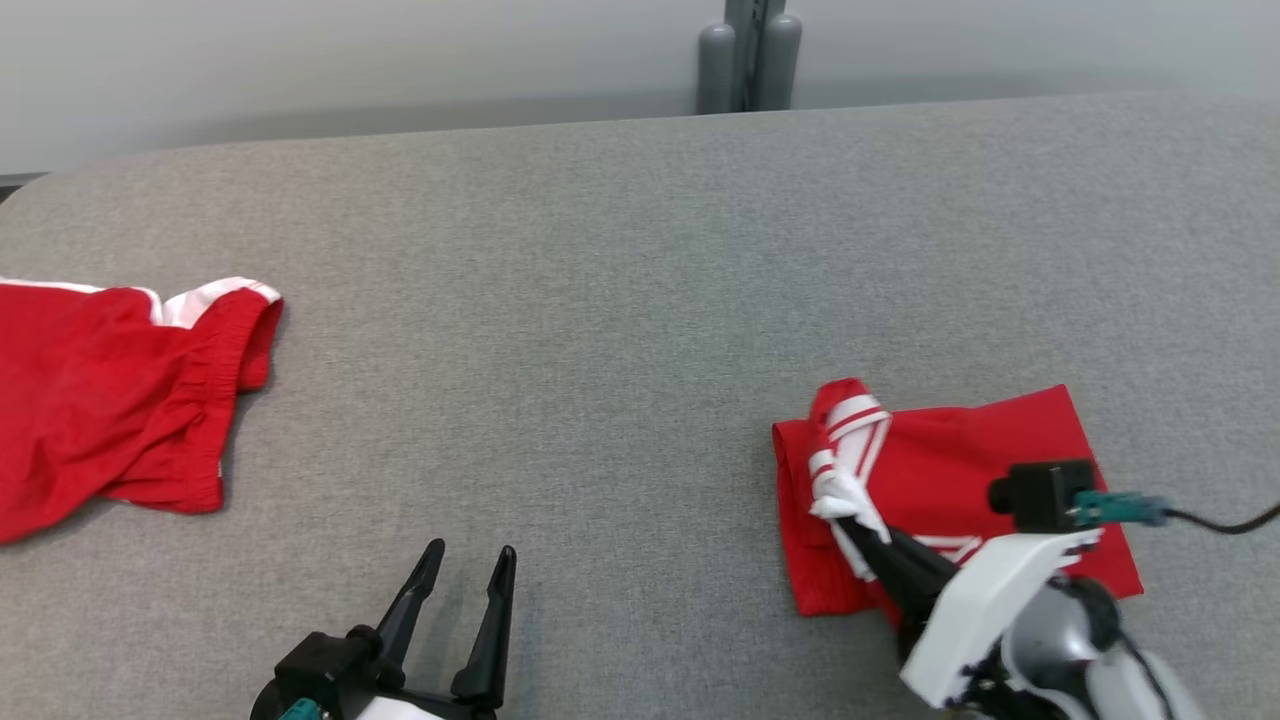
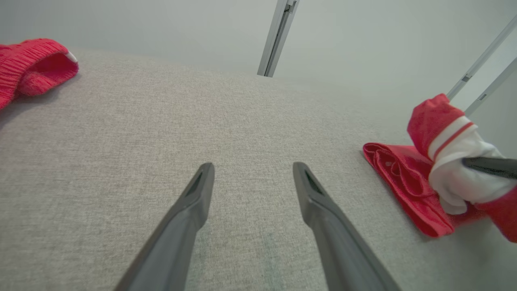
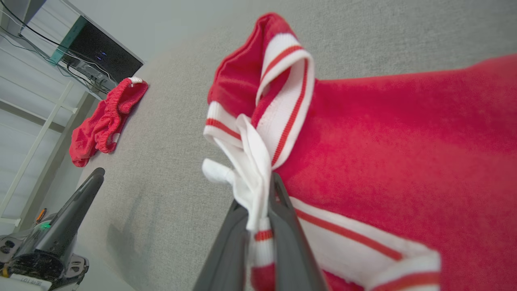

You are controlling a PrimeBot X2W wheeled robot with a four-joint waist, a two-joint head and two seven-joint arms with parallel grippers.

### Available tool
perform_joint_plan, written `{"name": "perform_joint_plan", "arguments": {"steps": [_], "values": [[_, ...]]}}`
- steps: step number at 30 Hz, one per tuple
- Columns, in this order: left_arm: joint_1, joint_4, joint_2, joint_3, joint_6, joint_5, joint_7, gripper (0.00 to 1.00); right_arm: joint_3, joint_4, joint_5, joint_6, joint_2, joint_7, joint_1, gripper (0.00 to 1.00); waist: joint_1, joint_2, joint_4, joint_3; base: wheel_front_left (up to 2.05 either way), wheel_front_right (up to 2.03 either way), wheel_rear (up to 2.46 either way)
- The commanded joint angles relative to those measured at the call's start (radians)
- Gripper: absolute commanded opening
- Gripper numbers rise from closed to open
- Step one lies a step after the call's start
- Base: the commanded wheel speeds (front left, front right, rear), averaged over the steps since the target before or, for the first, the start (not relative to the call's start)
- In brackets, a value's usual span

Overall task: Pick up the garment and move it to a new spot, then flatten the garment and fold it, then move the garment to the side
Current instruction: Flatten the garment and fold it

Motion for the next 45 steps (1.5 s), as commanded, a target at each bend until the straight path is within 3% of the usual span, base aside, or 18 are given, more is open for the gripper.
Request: {"name": "perform_joint_plan", "arguments": {"steps": [1, 6, 14, 15, 16, 17, 23, 29, 30, 35, 45], "values": [[-0.014, 0.007, 0.006, 0.002, -0.005, 0.001, -0.005, 1.0, 0.009, 0.02, -0.014, 0.001, 0.007, -0.027, -0.016, 0.0, 0.0, -0.0001, 0.007, -0.002, 0.0, 0.0, 0.0], [-0.019, 0.025, 0.007, 0.02, -0.013, 0.005, -0.005, 1.0, 0.074, 0.158, -0.047, 0.001, 0.045, -0.138, -0.068, 0.0, 0.0, -0.0001, 0.02, -0.007, 0.0, 0.0, 0.0], [-0.002, 0.043, 0.003, 0.027, -0.025, 0.022, -0.005, 1.0, 0.073, 0.296, -0.105, 0.001, 0.06, -0.276, -0.143, 0.0, 0.0, -0.0001, 0.018, -0.016, 0.0, 0.0, 0.0], [-0.002, 0.044, 0.003, 0.026, -0.026, 0.022, -0.005, 1.0, 0.074, 0.305, -0.113, 0.001, 0.062, -0.291, -0.148, 0.11, 0.0, -0.0001, 0.016, -0.018, 0.0, 0.0, 0.0], [0.0, 0.046, 0.002, 0.026, -0.027, 0.022, -0.005, 1.0, 0.073, 0.311, -0.124, 0.001, 0.064, -0.311, -0.152, 0.44, 0.0, -0.0001, 0.014, -0.022, 0.0, 0.0, 0.0], [0.003, 0.049, 0.001, 0.024, -0.026, 0.023, -0.005, 1.0, 0.076, 0.317, -0.137, 0.001, 0.066, -0.328, -0.154, 1.0, 0.0, -0.0001, 0.013, -0.026, 0.0, 0.0, 0.0], [0.039, 0.061, -0.002, 0.034, -0.019, 0.025, -0.005, 1.0, 0.09, 0.189, -0.129, 0.001, 0.047, -0.422, -0.061, 1.0, 0.0, -0.0001, 0.013, -0.088, 0.0, 0.0, 0.0], [0.088, 0.035, -0.004, 0.063, -0.005, 0.017, -0.005, 1.0, -0.082, -0.046, -0.195, 0.001, -0.019, -0.5, 0.116, 1.0, 0.0, -0.0001, -0.009, -0.119, 0.0, 0.0, 0.0], [0.095, 0.029, -0.004, 0.062, -0.006, 0.018, -0.005, 1.0, -0.16, -0.071, -0.257, 0.001, -0.047, -0.522, 0.155, 1.0, 0.0, -0.0001, -0.015, -0.12, 0.0, 0.0, 0.0], [0.09, 0.026, -0.004, 0.055, -0.008, 0.016, -0.005, 1.0, -0.227, -0.04, -0.335, 0.001, -0.04, -0.567, 0.203, 1.0, 0.0, -0.0001, -0.017, -0.122, 0.0, 0.0, 0.0], [0.101, -0.032, -0.004, 0.068, 0.018, 0.048, -0.005, 1.0, -0.224, 0.163, -0.514, 0.001, 0.0, -0.73, 0.164, 1.0, 0.0, -0.0001, -0.003, -0.147, 0.0, 0.0, 0.0]]}}
